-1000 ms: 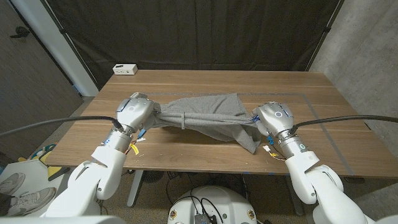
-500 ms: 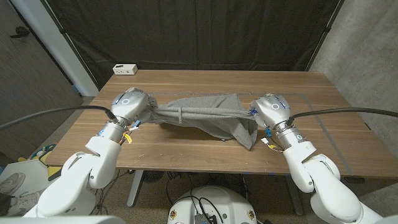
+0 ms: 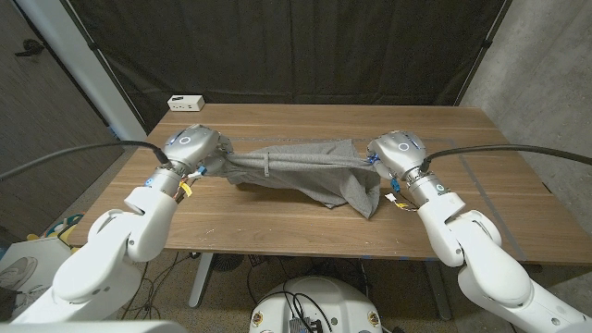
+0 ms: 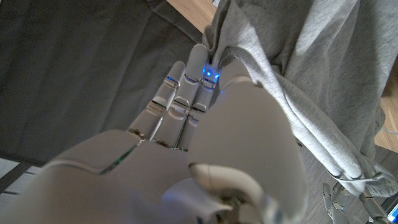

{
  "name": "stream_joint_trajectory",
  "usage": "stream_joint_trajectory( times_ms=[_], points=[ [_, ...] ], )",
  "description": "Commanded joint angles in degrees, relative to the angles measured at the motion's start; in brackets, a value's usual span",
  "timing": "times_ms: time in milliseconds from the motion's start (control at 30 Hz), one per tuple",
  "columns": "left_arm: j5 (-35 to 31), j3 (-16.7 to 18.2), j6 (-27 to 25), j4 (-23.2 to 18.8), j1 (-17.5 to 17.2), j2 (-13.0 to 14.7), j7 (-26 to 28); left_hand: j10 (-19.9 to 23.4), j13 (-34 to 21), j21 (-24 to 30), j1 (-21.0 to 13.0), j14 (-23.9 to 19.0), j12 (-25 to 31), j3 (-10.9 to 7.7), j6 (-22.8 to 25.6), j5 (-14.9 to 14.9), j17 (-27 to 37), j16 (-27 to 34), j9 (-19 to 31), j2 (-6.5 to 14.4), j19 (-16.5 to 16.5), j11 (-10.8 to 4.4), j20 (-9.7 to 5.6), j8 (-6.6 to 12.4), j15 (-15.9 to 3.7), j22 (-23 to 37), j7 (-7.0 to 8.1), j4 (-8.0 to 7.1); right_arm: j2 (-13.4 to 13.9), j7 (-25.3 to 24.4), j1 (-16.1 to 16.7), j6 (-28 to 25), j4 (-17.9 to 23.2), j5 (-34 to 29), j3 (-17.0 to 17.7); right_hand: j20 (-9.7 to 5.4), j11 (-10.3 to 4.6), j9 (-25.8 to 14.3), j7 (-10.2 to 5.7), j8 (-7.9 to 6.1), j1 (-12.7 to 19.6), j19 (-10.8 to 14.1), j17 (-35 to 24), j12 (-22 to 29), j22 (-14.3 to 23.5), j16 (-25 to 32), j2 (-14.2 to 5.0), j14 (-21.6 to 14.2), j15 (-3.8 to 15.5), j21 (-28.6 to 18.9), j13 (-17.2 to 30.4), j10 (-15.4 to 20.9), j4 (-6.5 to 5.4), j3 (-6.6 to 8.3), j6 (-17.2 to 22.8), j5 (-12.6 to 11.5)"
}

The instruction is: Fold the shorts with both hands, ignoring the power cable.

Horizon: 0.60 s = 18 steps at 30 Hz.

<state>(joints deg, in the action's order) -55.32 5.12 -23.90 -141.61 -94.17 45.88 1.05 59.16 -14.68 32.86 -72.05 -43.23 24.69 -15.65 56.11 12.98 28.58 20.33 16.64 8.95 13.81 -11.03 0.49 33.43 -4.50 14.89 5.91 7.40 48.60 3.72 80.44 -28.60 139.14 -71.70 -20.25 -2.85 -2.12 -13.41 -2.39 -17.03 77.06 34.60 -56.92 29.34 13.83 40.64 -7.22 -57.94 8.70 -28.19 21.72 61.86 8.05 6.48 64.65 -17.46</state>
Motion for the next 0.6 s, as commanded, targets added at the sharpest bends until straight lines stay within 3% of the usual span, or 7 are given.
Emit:
stream_joint_trajectory(
  times_ms=[33, 67, 133, 300, 600],
  points=[
    [9.56, 1.67, 1.02, 1.81, 5.02, 0.08, -7.06, 0.96, -22.31, 0.57, -0.26, -0.28, 5.52, -0.32, 0.28, -0.17, 0.37, -0.03, -0.2, 0.38, -0.37, -0.56, -0.26, 0.01, -9.39, 0.1, -0.45, 0.45, -1.25, 6.67, -4.45, 1.11, 0.07, 9.93, 1.99, 0.09, 0.58, -0.1, -0.08, 0.07, 0.41, -0.4, -0.42, 2.59, 0.01, -0.42, -0.28, 0.05, 3.98, -0.42, 5.74, 1.74, 0.03, 0.6, -0.19, -0.05],
    [11.07, 2.01, 1.22, 2.08, 5.42, 0.09, -7.64, 0.9, -22.26, 0.63, -0.28, -0.33, 5.43, -0.32, 0.33, -0.21, 0.44, -0.03, -0.29, 0.37, -0.38, -0.56, -0.33, 0.01, -9.39, 0.09, -0.55, 0.47, -1.22, 9.78, -5.58, 0.48, 0.44, 11.39, 2.02, 0.08, 0.61, -0.1, -0.11, 0.15, 0.4, -0.47, -0.47, 2.55, 0.0, -0.43, -0.38, -0.03, 3.98, -0.43, 5.73, 1.69, -0.01, 0.67, -0.37, -0.05],
    [14.12, 2.6, 1.43, 2.65, 6.31, 0.12, -8.82, 1.04, -22.25, 0.75, -0.3, -0.44, 5.43, -0.32, -0.01, -0.29, 0.58, -0.01, -0.45, 0.36, -0.45, -0.53, -0.27, -0.16, -9.39, 0.07, -0.91, 0.5, -1.59, 8.23, -5.57, 1.12, -0.1, 14.89, 3.04, 0.09, 0.78, -0.13, 0.23, 0.22, 0.3, -0.59, -0.61, 2.52, -0.03, -0.57, -0.5, -0.02, 3.94, -0.51, 5.75, 1.67, -0.09, 0.77, -0.52, -0.02],
    [22.07, 3.89, 1.92, 4.39, 8.95, 0.98, -11.92, 0.9, -22.31, 0.98, -0.39, -0.58, 5.33, -0.39, -0.39, -0.5, 0.86, 0.01, -0.72, 0.53, -0.59, -0.49, 0.07, -0.38, -9.38, 0.05, -1.19, 0.52, -1.05, 11.85, -8.51, -0.07, -0.74, 20.81, 3.5, 0.34, 0.91, -0.15, 0.28, 0.26, 0.29, -0.91, -0.89, 2.57, -0.07, -0.72, -0.59, -0.04, 3.9, -0.6, 6.0, 1.54, -0.09, 0.95, -0.54, 0.03],
    [33.75, 4.78, 0.55, 6.51, 13.23, 4.65, -16.35, 0.91, -22.44, 1.36, -0.59, -0.68, 5.3, -0.51, -0.87, -0.93, 1.33, 0.01, -1.11, 0.66, -0.82, -0.42, 0.51, -0.68, -9.37, 0.03, -1.73, 0.62, 0.08, 8.36, -10.74, 0.58, -3.17, 32.05, 4.85, 0.96, 2.25, -0.45, 1.11, 0.22, 0.47, -1.6, -1.44, 2.93, -0.12, -1.22, -0.76, 0.23, 3.59, -0.86, 6.6, 1.8, 0.07, 1.57, -0.52, 0.09]
  ],
)
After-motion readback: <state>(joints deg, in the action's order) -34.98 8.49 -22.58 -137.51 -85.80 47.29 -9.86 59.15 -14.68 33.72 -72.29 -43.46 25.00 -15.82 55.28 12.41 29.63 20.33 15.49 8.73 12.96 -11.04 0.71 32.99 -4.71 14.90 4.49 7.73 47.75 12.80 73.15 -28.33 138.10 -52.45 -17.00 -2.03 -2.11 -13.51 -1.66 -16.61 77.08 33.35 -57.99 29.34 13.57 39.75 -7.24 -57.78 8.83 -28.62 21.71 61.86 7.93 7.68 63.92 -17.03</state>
